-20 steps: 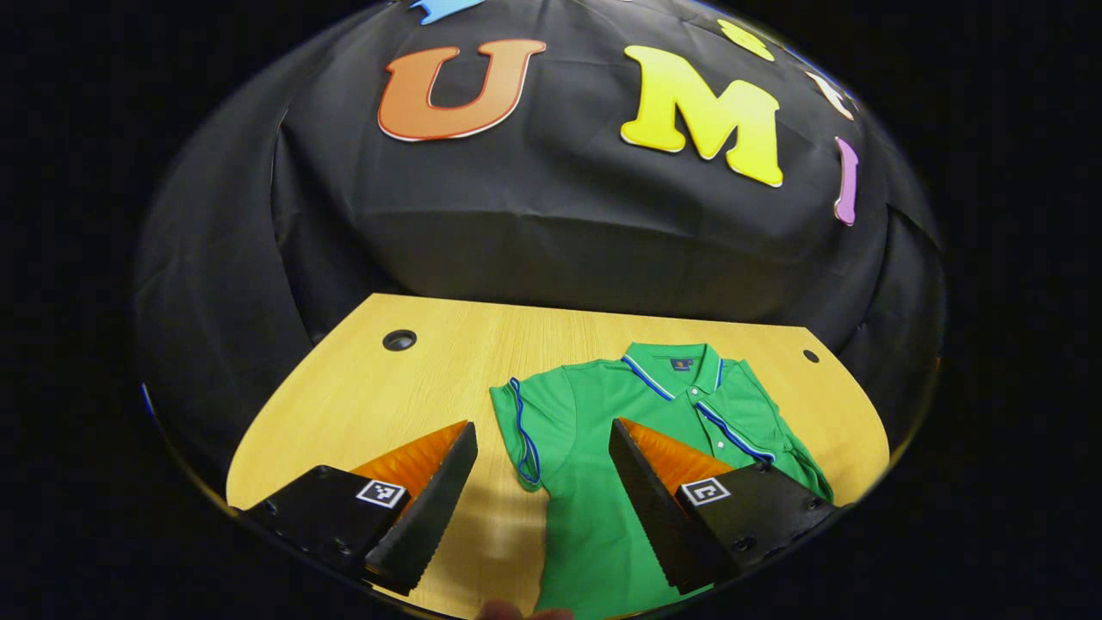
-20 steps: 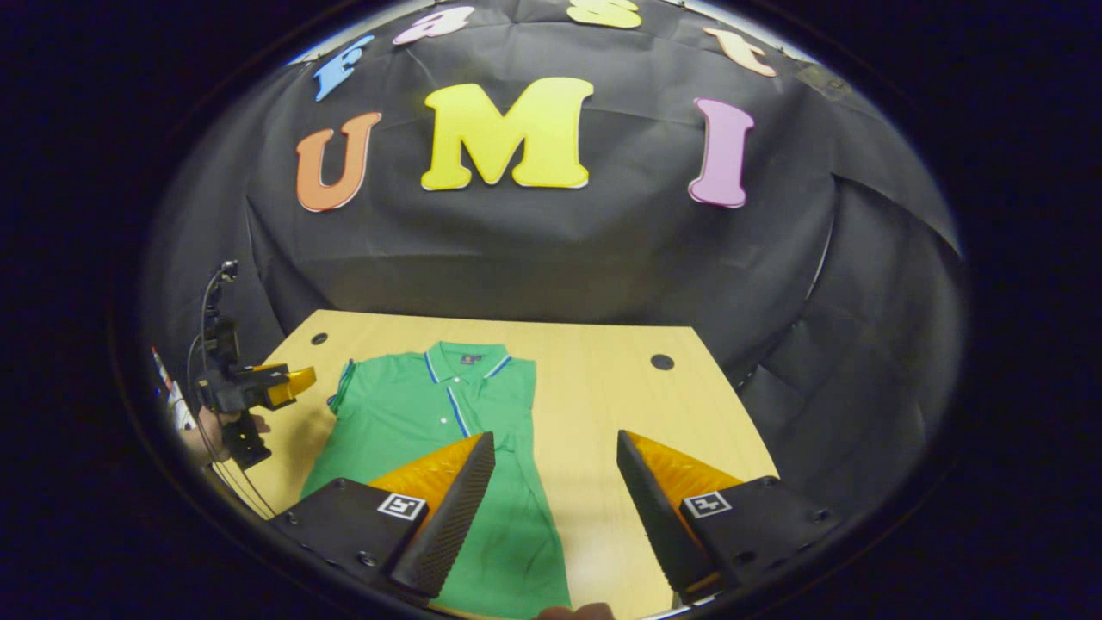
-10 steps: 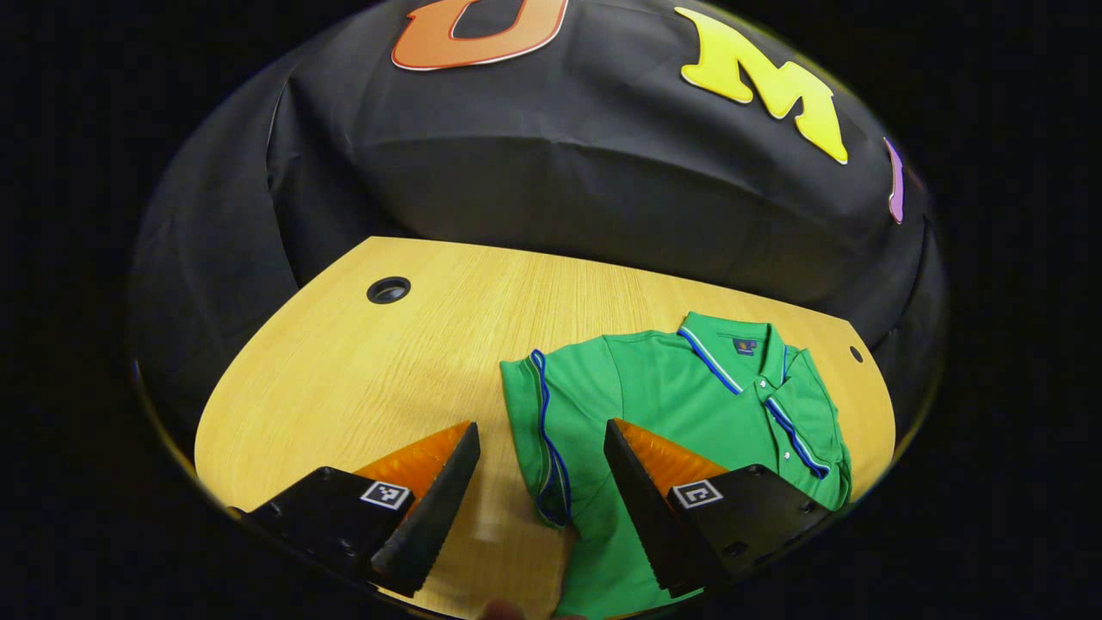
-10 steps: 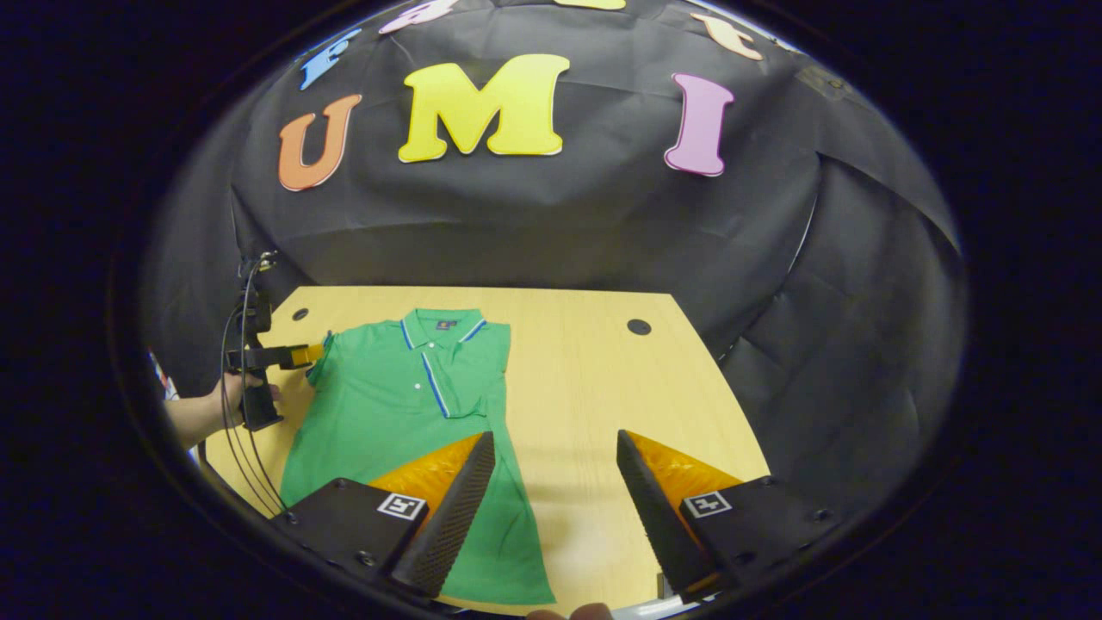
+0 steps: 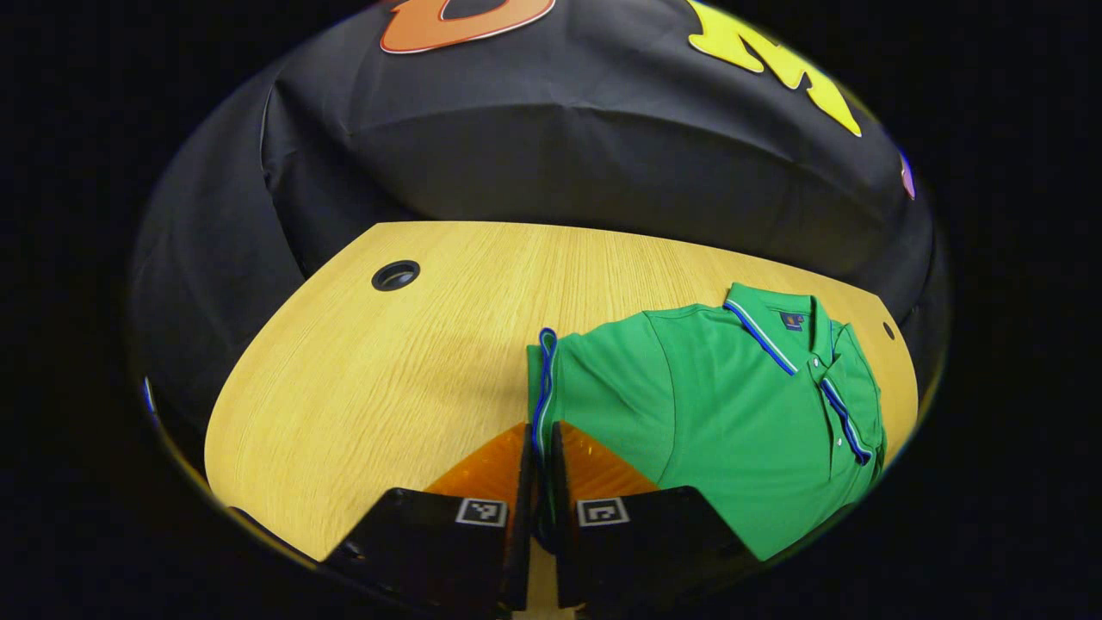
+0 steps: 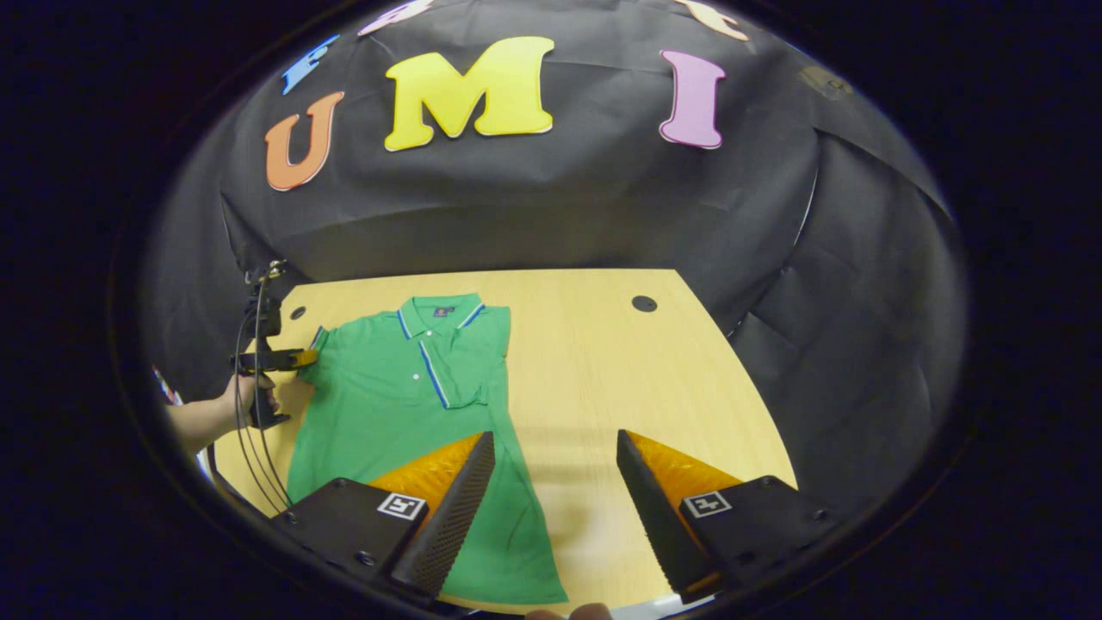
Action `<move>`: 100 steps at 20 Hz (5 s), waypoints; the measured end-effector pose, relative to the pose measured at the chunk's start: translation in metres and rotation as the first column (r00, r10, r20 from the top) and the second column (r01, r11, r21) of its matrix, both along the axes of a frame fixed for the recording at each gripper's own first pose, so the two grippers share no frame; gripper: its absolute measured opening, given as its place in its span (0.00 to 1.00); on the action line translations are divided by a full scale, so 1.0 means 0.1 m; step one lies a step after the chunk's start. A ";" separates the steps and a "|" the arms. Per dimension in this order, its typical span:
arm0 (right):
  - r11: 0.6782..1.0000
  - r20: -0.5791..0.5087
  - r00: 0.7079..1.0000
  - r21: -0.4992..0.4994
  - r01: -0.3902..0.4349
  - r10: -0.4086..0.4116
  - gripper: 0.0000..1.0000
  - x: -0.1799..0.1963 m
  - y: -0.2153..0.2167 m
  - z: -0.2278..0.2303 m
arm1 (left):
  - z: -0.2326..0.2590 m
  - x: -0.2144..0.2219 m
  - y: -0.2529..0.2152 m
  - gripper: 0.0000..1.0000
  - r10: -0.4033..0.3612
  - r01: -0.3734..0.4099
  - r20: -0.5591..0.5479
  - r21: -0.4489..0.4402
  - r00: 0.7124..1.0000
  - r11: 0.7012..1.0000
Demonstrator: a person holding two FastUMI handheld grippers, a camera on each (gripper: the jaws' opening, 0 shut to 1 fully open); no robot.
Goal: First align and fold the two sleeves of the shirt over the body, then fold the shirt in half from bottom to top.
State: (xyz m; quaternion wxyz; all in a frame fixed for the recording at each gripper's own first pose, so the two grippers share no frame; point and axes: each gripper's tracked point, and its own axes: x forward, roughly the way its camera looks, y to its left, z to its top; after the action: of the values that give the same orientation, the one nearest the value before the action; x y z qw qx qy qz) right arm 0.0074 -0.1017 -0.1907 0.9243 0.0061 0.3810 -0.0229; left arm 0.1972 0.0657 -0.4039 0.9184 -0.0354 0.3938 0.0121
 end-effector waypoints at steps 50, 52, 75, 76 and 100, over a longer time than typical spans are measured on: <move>0.958 0.046 0.957 -0.005 -0.285 0.285 0.95 -0.44 0.34 -0.23 | 1.46 -1.96 -0.85 1.00 -0.288 0.284 0.115 0.046 0.951 0.958; 0.949 -0.003 0.949 -0.011 -0.316 0.316 0.95 -0.61 0.31 -0.39 | 1.32 -2.34 -0.74 1.00 -0.312 0.310 0.057 0.040 0.948 0.950; 0.899 -0.429 0.821 -0.041 -0.435 0.378 0.95 -1.97 0.23 -1.80 | 0.24 -4.24 -0.49 1.00 -0.438 0.455 -0.355 -0.039 0.826 0.889; 0.897 -0.438 0.814 -0.040 -0.441 0.380 0.93 -1.99 0.23 -1.83 | 0.23 -4.25 -0.50 1.00 -0.437 0.454 -0.358 -0.041 0.825 0.890; 0.923 -0.422 0.821 0.147 -0.356 0.384 0.03 -1.64 0.41 -1.57 | 0.65 -3.93 -0.83 0.04 -0.491 0.428 -0.251 -0.266 0.834 0.864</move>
State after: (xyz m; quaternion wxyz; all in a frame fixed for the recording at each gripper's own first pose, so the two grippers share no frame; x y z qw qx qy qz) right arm -0.1569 -0.0603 -0.3475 0.7992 -0.0450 0.5755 0.1677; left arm -0.1958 -0.0171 -0.3393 0.8124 -0.0287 0.5289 -0.2438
